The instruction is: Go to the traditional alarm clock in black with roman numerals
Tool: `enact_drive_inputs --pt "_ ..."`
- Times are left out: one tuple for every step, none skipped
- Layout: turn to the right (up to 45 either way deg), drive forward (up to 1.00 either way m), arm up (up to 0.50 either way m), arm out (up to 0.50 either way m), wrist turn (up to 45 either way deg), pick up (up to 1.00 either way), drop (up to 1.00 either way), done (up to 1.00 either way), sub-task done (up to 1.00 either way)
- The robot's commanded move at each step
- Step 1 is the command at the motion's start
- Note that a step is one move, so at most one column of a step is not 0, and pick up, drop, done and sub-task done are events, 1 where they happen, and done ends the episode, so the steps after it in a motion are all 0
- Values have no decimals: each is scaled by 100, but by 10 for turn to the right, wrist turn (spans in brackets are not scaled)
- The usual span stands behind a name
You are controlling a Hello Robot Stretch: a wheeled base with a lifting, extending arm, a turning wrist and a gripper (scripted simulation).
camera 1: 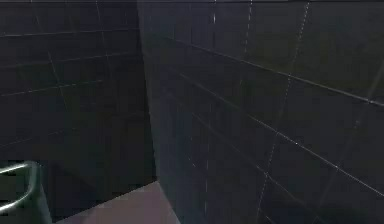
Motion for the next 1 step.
enact_drive_inputs --pt "-450 0 0 0 0 0 0 0 0"
